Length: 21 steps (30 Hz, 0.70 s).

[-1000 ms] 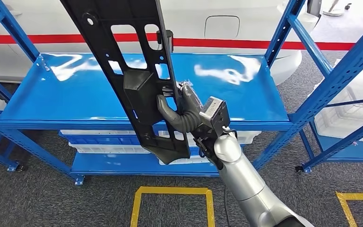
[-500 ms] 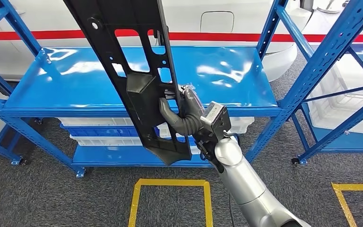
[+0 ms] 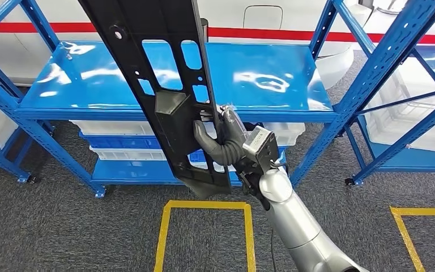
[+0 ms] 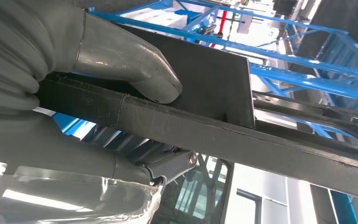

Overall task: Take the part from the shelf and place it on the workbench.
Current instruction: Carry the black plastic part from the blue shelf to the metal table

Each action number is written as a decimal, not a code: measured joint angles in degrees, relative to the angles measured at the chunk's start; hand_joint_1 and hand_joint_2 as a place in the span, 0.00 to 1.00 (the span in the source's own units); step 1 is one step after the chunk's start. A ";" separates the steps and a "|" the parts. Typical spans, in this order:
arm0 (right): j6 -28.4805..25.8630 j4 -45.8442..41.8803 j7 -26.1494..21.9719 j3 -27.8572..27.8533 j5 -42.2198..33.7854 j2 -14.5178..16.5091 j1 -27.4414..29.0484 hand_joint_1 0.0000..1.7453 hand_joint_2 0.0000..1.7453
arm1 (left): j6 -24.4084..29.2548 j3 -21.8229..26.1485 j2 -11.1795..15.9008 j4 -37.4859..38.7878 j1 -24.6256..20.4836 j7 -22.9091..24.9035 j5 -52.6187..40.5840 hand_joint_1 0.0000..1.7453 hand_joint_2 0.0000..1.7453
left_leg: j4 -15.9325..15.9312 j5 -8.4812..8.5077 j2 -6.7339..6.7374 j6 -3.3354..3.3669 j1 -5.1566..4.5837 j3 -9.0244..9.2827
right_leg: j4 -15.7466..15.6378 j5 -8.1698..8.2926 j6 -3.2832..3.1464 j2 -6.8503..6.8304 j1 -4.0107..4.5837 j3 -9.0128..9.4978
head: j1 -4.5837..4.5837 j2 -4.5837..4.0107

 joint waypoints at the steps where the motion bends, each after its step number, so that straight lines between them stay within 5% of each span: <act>1: -0.01 -0.15 -0.07 0.00 0.08 0.02 0.03 1.00 1.00 | 0.01 -0.01 0.00 0.00 0.01 0.00 0.00 0.00 1.00 | -0.03 0.55 -0.01 -0.30 -0.07 -0.24 | -3.18 -0.22 -0.42 0.02 0.16 1.77 | -0.04 0.00; 4: 0.05 -0.36 -0.27 -0.01 0.39 0.04 0.16 1.00 1.00 | 0.07 0.01 0.05 0.00 0.13 -0.01 0.02 0.00 1.00 | -0.34 1.80 -0.04 -1.35 0.07 -0.60 | -5.21 0.06 -1.75 0.06 0.15 1.85 | -0.11 0.00; 5: 0.12 -0.38 -0.33 0.02 0.52 0.07 0.18 1.00 1.00 | 0.08 0.01 0.08 0.01 0.20 -0.02 0.02 0.00 1.00 | 0.11 1.05 -0.10 -1.71 0.21 -1.01 | -5.21 0.53 -2.31 0.01 -0.10 1.55 | -0.13 0.00; 7: 0.30 -0.45 -0.49 0.08 0.77 0.16 0.24 1.00 1.00 | 0.10 0.01 0.13 0.02 0.33 -0.10 0.02 0.00 1.00 | 3.99 -3.49 -0.22 -2.40 0.50 -2.72 | -5.30 1.72 -3.29 -0.12 -0.62 0.69 | -0.18 0.00; 9: 0.46 -0.53 -0.78 0.10 1.21 0.23 0.48 1.00 1.00 | 0.25 0.00 0.15 0.02 0.40 -0.48 -0.06 0.00 1.00 | 11.50 -8.58 -0.27 -3.05 0.64 -5.05 | -5.23 2.85 -3.61 -0.27 -0.57 -0.56 | -0.22 0.00; 11: 0.55 -0.54 -1.06 0.11 2.03 0.22 0.95 1.00 1.00 | 0.50 -0.02 0.22 0.02 0.43 -1.02 -0.29 0.00 1.00 | 16.35 -8.89 -0.24 -3.50 0.84 -5.59 | -5.08 3.78 -3.42 -0.60 -0.59 -1.86 | -0.23 0.00; 12: 0.55 -0.56 -1.13 0.12 2.44 0.21 1.16 1.00 1.00 | 0.60 -0.03 0.26 0.02 0.44 -1.22 -0.45 0.00 1.00 | 15.82 -7.63 -0.11 -3.62 1.01 -4.33 | -4.95 4.10 -3.28 -0.84 -0.63 -2.41 | -0.23 0.00; 14: 0.52 -0.80 -1.15 0.15 2.95 0.21 1.29 1.00 1.00 | 0.67 -0.12 0.32 0.01 0.32 -1.45 -0.74 0.00 1.00 | 9.02 -5.54 1.12 -3.76 1.30 1.14 | -4.52 4.44 -2.98 -1.36 -0.60 -3.12 | -0.25 0.00; 16: 0.39 -1.31 -1.15 0.14 3.10 0.13 1.13 1.00 1.00 | 0.67 -0.30 0.37 -0.01 0.01 -1.56 -1.00 0.00 1.00 | 2.39 -5.72 2.55 -3.42 1.07 5.67 | -4.09 4.60 -2.51 -1.97 -0.25 -3.47 | -0.16 0.00; 19: 0.19 -1.73 -1.15 0.15 3.24 -0.06 0.99 1.00 1.00 | 0.68 -0.50 0.39 -0.01 -0.24 -1.58 -1.34 0.00 1.00 | 0.32 -5.88 2.12 -1.75 0.62 6.16 | -3.90 4.89 -1.57 -3.11 0.17 -3.77 | 0.08 0.00; 21: 0.15 -1.85 -1.19 0.15 3.42 -0.27 1.02 1.00 1.00 | 0.73 -0.55 0.32 0.00 -0.28 -1.55 -1.39 0.00 1.00 | -0.09 -5.13 1.45 -0.42 0.62 5.74 | -2.05 3.68 -1.26 -2.45 0.09 -4.83 | 0.15 0.00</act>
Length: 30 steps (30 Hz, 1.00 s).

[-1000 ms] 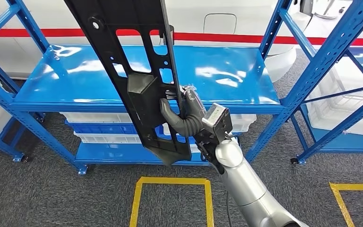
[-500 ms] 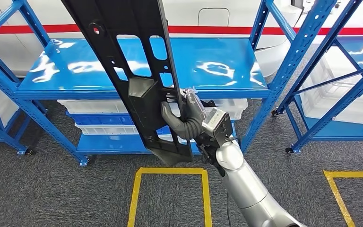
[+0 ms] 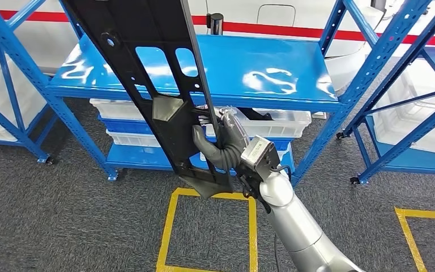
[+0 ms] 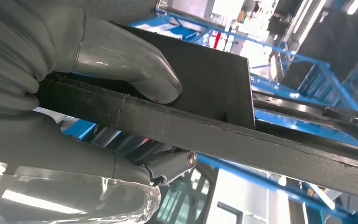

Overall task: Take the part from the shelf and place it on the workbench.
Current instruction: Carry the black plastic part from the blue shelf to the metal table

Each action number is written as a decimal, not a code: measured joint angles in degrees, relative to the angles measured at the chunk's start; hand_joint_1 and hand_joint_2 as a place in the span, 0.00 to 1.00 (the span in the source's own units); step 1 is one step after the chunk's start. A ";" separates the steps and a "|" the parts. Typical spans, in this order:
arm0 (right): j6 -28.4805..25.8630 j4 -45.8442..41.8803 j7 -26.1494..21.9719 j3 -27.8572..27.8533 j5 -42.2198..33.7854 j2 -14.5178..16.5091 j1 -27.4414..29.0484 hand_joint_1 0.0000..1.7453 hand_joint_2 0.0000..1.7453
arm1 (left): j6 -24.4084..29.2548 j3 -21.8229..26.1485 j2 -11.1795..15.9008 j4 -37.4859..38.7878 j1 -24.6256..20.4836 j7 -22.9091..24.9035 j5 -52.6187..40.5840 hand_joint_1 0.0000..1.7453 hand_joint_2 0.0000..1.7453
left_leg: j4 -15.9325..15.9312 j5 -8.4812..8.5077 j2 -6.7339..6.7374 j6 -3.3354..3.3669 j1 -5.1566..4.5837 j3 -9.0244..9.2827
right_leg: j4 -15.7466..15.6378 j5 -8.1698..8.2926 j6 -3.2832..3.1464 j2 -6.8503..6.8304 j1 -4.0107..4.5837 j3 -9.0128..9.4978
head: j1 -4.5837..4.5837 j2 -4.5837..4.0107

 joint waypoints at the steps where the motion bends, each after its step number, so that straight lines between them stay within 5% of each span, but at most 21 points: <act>1: -0.02 -0.05 -0.05 -0.01 0.08 -0.18 0.06 1.00 1.00 | 0.04 -0.01 -0.03 0.00 -0.05 0.01 -0.01 0.00 1.00 | -0.16 0.41 -0.34 0.54 0.02 -0.27 | 2.72 -1.53 -0.13 0.73 -0.06 -1.27 | 0.00 0.00; 3: -0.03 -0.11 -0.15 -0.01 0.17 -0.58 0.33 1.00 1.00 | 0.11 -0.03 -0.03 0.00 -0.13 0.02 -0.06 0.00 1.00 | -0.15 0.99 -1.20 1.09 -0.16 -1.02 | 10.65 -5.21 -0.58 1.93 -0.18 -4.65 | 0.01 0.00; 5: -0.04 -0.11 -0.25 0.01 0.19 -0.95 0.70 1.00 1.00 | 0.14 -0.03 -0.07 0.00 -0.10 0.02 -0.20 0.00 1.00 | -0.10 1.49 -2.25 1.15 -0.33 -1.66 | 15.09 -6.72 -0.39 2.23 -0.18 -6.26 | 0.01 0.00; 6: -0.04 -0.11 -0.31 0.02 0.19 -1.09 0.82 1.00 1.00 | 0.16 -0.04 -0.10 0.00 -0.10 0.02 -0.28 0.00 1.00 | -0.07 1.71 -2.83 1.07 -0.38 -1.88 | 13.93 -6.15 -0.07 2.36 -0.17 -5.36 | 0.01 0.00; 8: -0.05 -0.12 -0.47 0.04 0.20 -1.28 0.84 1.00 1.00 | 0.23 -0.08 -0.15 0.00 -0.12 0.02 -0.39 0.00 1.00 | 0.00 2.03 -3.93 0.78 -0.41 -2.09 | 5.87 -3.39 0.48 3.35 -0.19 -0.76 | 0.01 0.00; 11: -0.05 -0.14 -0.71 0.10 0.20 -1.46 0.81 1.00 1.00 | 0.32 -0.36 -0.14 0.00 -0.17 0.02 -0.40 0.00 1.00 | 0.19 2.50 -5.14 -0.02 -0.60 -2.64 | -1.92 -1.18 0.00 5.00 -0.06 3.20 | -0.04 0.00; 15: -0.05 -0.15 -0.88 0.17 0.23 -1.60 0.75 1.00 1.00 | 0.44 -0.68 -0.01 0.02 -0.05 0.03 -0.42 0.00 1.00 | 1.02 2.25 -5.09 -1.36 -0.50 -3.69 | -2.15 -0.39 -1.22 3.58 -0.57 3.03 | -0.16 0.00; 19: -0.05 -0.11 -1.14 0.22 0.47 -1.78 0.71 1.00 1.00 | 0.46 -0.86 0.15 0.07 -0.09 -0.02 -0.43 0.00 1.00 | 13.46 -4.44 -2.12 -2.40 -0.15 -9.21 | -2.28 -0.07 -1.79 1.64 -0.64 2.79 | -0.49 0.00; 21: -0.05 -0.07 -1.28 0.33 0.56 -1.91 0.72 1.00 1.00 | 0.46 -0.86 0.16 0.07 -0.04 -0.03 -0.43 0.00 1.00 | 15.82 -4.46 -1.76 -2.62 -0.03 -10.07 | -2.25 -0.07 -1.82 0.50 -0.56 2.70 | -0.49 0.00; 25: -0.05 -0.05 -1.43 0.59 0.56 -1.94 0.07 1.00 1.00 | 0.46 -0.89 0.26 0.07 -0.25 -0.03 -0.46 0.00 1.00 | 2.58 1.20 1.10 -2.07 -0.31 -2.90 | -2.14 -0.23 -1.57 -1.32 -0.07 2.74 | -0.47 0.00; 27: -0.08 -0.05 -1.50 0.71 0.56 -1.98 -0.27 1.00 1.00 | 0.46 -0.89 0.25 0.07 -0.41 -0.03 -0.49 0.00 1.00 | 0.43 1.36 1.40 -1.33 -0.75 -2.15 | -2.10 -0.35 -1.22 -2.17 0.43 2.62 | -0.39 0.00; 30: -0.11 -0.04 -1.53 0.94 0.56 -2.01 -0.45 1.00 1.00 | 0.48 -0.90 0.16 0.07 -0.42 -0.03 -0.49 0.00 1.00 | -0.02 1.95 -0.23 0.00 -0.68 -2.32 | -1.14 -1.19 -0.56 -2.24 0.45 2.17 | -0.32 0.00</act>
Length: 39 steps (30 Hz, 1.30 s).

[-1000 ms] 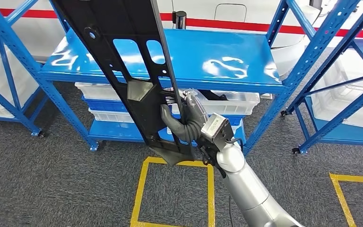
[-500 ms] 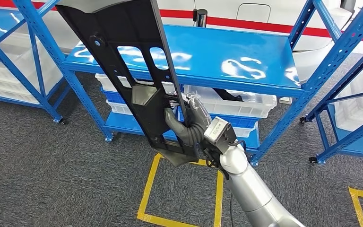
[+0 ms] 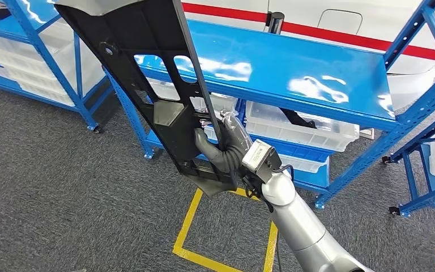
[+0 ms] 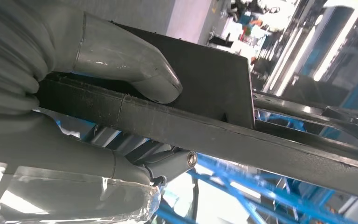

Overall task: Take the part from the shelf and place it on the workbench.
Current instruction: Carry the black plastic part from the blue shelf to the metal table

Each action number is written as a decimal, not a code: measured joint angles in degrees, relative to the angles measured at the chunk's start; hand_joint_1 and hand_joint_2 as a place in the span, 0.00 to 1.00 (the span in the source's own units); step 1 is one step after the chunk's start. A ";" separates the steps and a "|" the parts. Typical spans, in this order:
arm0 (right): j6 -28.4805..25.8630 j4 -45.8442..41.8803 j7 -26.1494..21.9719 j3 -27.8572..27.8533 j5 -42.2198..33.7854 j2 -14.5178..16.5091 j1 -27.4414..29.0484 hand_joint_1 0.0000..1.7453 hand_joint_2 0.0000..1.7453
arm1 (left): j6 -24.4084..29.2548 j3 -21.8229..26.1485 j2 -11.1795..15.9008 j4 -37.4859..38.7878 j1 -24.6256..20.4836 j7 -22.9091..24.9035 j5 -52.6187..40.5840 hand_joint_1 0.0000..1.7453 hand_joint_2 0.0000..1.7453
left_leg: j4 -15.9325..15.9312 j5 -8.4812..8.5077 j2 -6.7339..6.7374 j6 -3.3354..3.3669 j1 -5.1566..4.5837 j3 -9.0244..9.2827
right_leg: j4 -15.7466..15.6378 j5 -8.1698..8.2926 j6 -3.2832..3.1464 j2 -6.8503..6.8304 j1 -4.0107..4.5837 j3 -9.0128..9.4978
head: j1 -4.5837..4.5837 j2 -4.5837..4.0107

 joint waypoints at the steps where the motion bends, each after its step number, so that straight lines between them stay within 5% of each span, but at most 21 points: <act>1: -0.02 0.00 -0.04 0.06 -0.01 -0.04 -0.06 1.00 1.00 | 0.01 0.00 -0.04 -0.01 -0.06 -0.01 0.00 0.00 1.00 | -0.19 0.27 -0.50 0.44 0.11 -0.02 | 2.04 -1.15 -0.03 1.05 -0.07 -0.95 | 0.05 0.00; 4: -0.05 0.08 -0.14 0.15 -0.02 -0.40 -0.02 1.00 1.00 | 0.01 -0.01 -0.05 -0.01 -0.18 -0.03 -0.01 0.00 1.00 | -0.28 0.68 -2.21 1.10 0.22 -0.43 | 13.47 -5.92 -0.58 4.10 -0.36 -6.36 | 0.20 0.00; 6: -0.06 0.19 -0.14 0.25 -0.02 -0.67 0.12 1.00 1.00 | -0.01 -0.01 -0.10 0.00 -0.11 -0.10 -0.03 0.00 1.00 | -0.23 0.82 -3.56 1.10 0.22 -0.61 | 16.37 -6.36 -0.07 4.50 -0.44 -7.79 | 0.20 0.00; 10: -0.23 0.23 -0.26 0.53 -0.11 -0.82 -0.02 1.00 1.00 | -0.17 -0.03 -0.22 0.00 -0.10 -0.82 -0.09 0.00 1.00 | 0.27 1.01 -6.13 0.46 0.20 -0.95 | 2.77 -0.74 1.48 7.01 -1.12 -1.30 | 0.20 0.00; 12: -0.37 0.25 -0.37 0.62 -0.19 -0.92 -0.04 1.00 1.00 | -0.38 -0.04 -0.21 0.00 -0.04 -1.12 -0.08 0.00 1.00 | 0.47 1.25 -7.05 -0.28 0.16 -1.52 | 0.16 0.16 1.05 7.87 -1.11 -0.27 | 0.17 0.00; 14: -0.46 0.26 -0.42 0.67 -0.21 -0.98 -0.07 1.00 1.00 | -0.57 -0.03 -0.10 0.00 0.11 -1.22 -0.04 0.00 1.00 | 0.47 1.49 -7.37 -1.01 0.34 -1.94 | 0.16 0.56 0.28 6.90 -1.08 -0.33 | 0.15 0.00; 16: -0.49 0.25 -0.48 0.68 -0.23 -0.94 -0.18 1.00 1.00 | -0.77 -0.03 -0.03 0.00 0.14 -1.34 0.00 0.00 1.00 | 2.34 0.13 -5.24 -1.59 0.40 -2.93 | -0.08 0.90 -0.62 5.89 -1.37 -0.26 | 0.02 0.00; 18: -0.53 0.25 -0.53 0.70 -0.28 -0.91 -0.23 1.00 1.00 | -0.87 -0.03 -0.05 0.00 0.05 -1.61 -0.01 0.00 1.00 | 8.71 -3.48 -2.51 -2.12 0.49 -5.82 | -0.16 1.00 -1.30 4.73 -1.25 -0.29 | -0.13 0.00; 20: -0.58 0.27 -0.55 0.75 -0.42 -0.94 -0.19 1.00 1.00 | -0.86 -0.04 -0.06 0.00 0.05 -1.84 -0.05 0.00 1.00 | 15.77 -6.32 -1.70 -2.49 0.67 -9.03 | -0.14 0.99 -1.47 3.44 -0.99 -0.40 | -0.15 0.00; 21: -0.61 0.28 -0.55 0.79 -0.51 -0.95 -0.16 1.00 1.00 | -0.86 -0.05 -0.05 0.00 0.08 -1.89 -0.08 0.00 1.00 | 16.86 -6.34 -1.58 -2.56 0.70 -9.44 | -0.13 0.98 -1.48 2.79 -0.92 -0.43 | -0.16 0.00; 22: -0.62 0.28 -0.56 0.84 -0.61 -0.96 -0.16 1.00 1.00 | -0.86 -0.05 -0.01 0.00 0.10 -1.92 -0.10 0.00 1.00 | 15.64 -5.38 -1.40 -2.52 0.70 -8.66 | -0.13 0.97 -1.47 2.19 -0.87 -0.43 | -0.16 0.00; 25: -0.64 0.28 -0.62 0.98 -0.84 -0.95 -0.37 1.00 1.00 | -0.85 -0.07 0.19 -0.01 0.03 -2.03 -0.13 0.00 1.00 | 4.12 -1.10 1.33 -1.68 0.35 -2.15 | -0.15 0.89 -1.40 0.61 -0.48 -0.36 | -0.15 0.00; 27: -0.65 0.28 -0.72 1.03 -0.97 -0.92 -0.53 1.00 1.00 | -0.82 -0.09 0.24 -0.01 -0.03 -2.09 -0.15 0.00 1.00 | 0.63 -0.50 2.60 -1.03 -0.16 -0.40 | -0.20 0.80 -1.11 -0.25 -0.11 -0.36 | -0.13 0.00; 29: -0.66 0.28 -0.80 1.10 -1.14 -0.87 -0.59 1.00 1.00 | -0.75 -0.09 0.29 -0.01 0.01 -2.16 -0.13 0.00 1.00 | 0.40 -0.21 1.47 -0.45 -0.40 -0.55 | -0.33 0.70 -0.57 -1.16 0.06 -0.25 | -0.12 0.00; 31: -0.66 0.27 -0.87 1.18 -1.22 -0.84 -0.64 1.00 1.00 | -0.61 -0.09 0.22 -0.01 0.06 -2.25 -0.10 0.00 1.00 | -0.19 0.34 0.34 0.30 -0.17 -0.42 | 0.84 -0.17 -0.15 0.12 -0.01 -0.80 | -0.09 0.00; 34: -0.66 0.29 -1.12 1.23 -1.26 -1.15 -0.37 1.00 1.00 | -0.43 -0.09 0.09 0.00 0.05 -2.52 -0.09 0.00 1.00 | -0.57 0.89 -1.53 1.03 0.13 -0.43 | 10.57 -4.54 -0.52 4.02 -0.42 -5.33 | 0.05 0.00; 36: -0.66 0.31 -1.29 1.29 -1.25 -1.55 0.19 1.00 1.00 | -0.35 -0.09 0.02 0.00 0.20 -2.63 -0.10 0.00 1.00 | -0.52 0.96 -3.08 1.05 0.14 -0.54 | 16.38 -6.21 -0.17 4.53 -0.63 -8.27 | 0.08 0.00; 37: -0.66 0.31 -1.37 1.36 -1.23 -1.71 0.42 1.00 1.00 | -0.30 -0.09 -0.04 0.00 0.30 -2.64 -0.10 0.00 1.00 | -0.47 0.99 -3.84 1.00 0.16 -0.56 | 16.18 -5.68 0.34 4.59 -0.73 -8.28 | 0.08 0.00; 39: -0.66 0.30 -1.45 1.49 -1.22 -1.88 0.58 1.00 1.00 | -0.16 -0.10 -0.15 0.00 0.41 -2.62 -0.11 0.00 1.00 | -0.19 0.99 -5.30 0.77 0.28 -0.59 | 9.63 -2.53 1.63 5.23 -1.15 -5.28 | 0.08 0.00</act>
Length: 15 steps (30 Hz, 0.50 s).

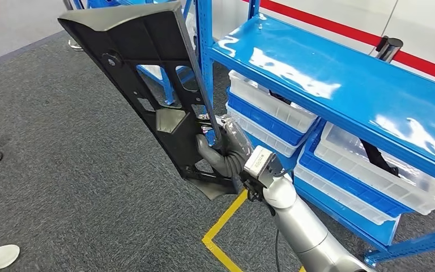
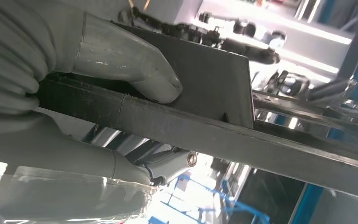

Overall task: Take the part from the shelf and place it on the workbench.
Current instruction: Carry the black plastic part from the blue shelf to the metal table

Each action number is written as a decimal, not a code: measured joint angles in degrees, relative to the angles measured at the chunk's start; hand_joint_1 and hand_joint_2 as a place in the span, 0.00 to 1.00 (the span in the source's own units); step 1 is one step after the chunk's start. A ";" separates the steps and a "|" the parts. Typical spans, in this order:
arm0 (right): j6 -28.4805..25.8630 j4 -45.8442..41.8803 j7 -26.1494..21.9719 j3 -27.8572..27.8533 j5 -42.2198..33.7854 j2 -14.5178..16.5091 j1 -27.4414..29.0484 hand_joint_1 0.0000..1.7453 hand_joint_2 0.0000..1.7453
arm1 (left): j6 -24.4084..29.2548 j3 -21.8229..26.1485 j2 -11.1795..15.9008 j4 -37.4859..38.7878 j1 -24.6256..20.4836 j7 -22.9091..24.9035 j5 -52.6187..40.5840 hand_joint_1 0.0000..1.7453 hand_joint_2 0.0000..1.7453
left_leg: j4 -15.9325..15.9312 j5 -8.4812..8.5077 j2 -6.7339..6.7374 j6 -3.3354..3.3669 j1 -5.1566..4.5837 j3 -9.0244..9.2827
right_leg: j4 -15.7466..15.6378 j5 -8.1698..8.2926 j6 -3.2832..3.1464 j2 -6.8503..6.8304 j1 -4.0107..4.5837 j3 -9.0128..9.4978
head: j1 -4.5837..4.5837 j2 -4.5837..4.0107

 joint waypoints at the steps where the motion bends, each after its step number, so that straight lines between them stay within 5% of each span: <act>1: 0.00 -0.01 -0.02 0.03 -0.01 -0.03 -0.01 1.00 1.00 | 0.07 -0.01 -0.02 0.00 0.00 0.02 0.00 0.00 1.00 | 0.28 -0.07 -0.65 -0.26 -0.01 -0.11 | -3.95 1.46 0.38 0.87 -0.21 1.83 | -0.01 0.00; 3: 0.00 -0.04 -0.04 0.10 -0.02 -0.06 -0.04 1.00 1.00 | 0.42 -0.01 0.03 0.00 0.06 0.10 -0.04 0.00 1.00 | 0.73 -0.14 -1.66 -0.93 -0.08 -0.57 | -8.57 3.03 0.11 1.96 -0.37 3.97 | -0.04 0.00; 6: 0.00 -0.07 -0.04 0.25 -0.02 0.04 -0.20 1.00 1.00 | 1.29 -0.01 0.20 0.00 0.55 0.28 -0.32 0.00 1.00 | 0.77 0.07 -2.08 -1.97 0.12 -1.23 | -9.02 3.52 -1.38 1.13 -0.23 4.11 | -0.07 0.00; 8: 0.00 -0.12 -0.04 0.31 -0.03 0.21 -0.38 1.00 1.00 | 1.49 -0.03 0.26 0.00 0.68 0.36 -0.49 0.00 1.00 | 3.25 -1.57 0.09 -2.52 0.17 -2.45 | -9.24 3.79 -2.32 0.21 -0.39 4.15 | -0.27 0.00; 10: 0.00 -0.19 -0.04 0.34 -0.03 0.27 -0.40 1.00 1.00 | 1.50 -0.05 0.23 0.00 0.57 0.38 -0.55 0.00 1.00 | 10.02 -5.23 2.76 -2.96 0.27 -5.58 | -9.28 3.78 -2.98 -0.91 -0.18 4.14 | -0.51 0.00; 12: 0.00 -0.21 -0.04 0.38 -0.01 0.25 -0.30 1.00 1.00 | 1.45 -0.11 0.17 0.00 0.60 0.38 -0.60 0.00 1.00 | 16.82 -7.91 3.62 -3.23 0.41 -8.83 | -9.28 3.74 -3.16 -2.17 0.09 4.07 | -0.53 0.00; 13: 0.00 -0.21 -0.04 0.42 0.02 0.24 -0.25 1.00 1.00 | 1.42 -0.16 0.14 0.00 0.65 0.38 -0.64 0.00 1.00 | 17.76 -7.87 3.75 -3.26 0.43 -9.28 | -9.27 3.71 -3.19 -2.79 0.16 4.05 | -0.53 0.00; 15: -0.01 -0.26 -0.03 0.51 0.11 0.25 -0.26 1.00 1.00 | 1.40 -0.32 0.15 0.00 0.65 0.38 -0.78 0.00 1.00 | 12.87 -5.04 4.42 -3.02 0.40 -6.53 | -9.27 3.66 -3.20 -3.96 0.26 4.10 | -0.53 0.00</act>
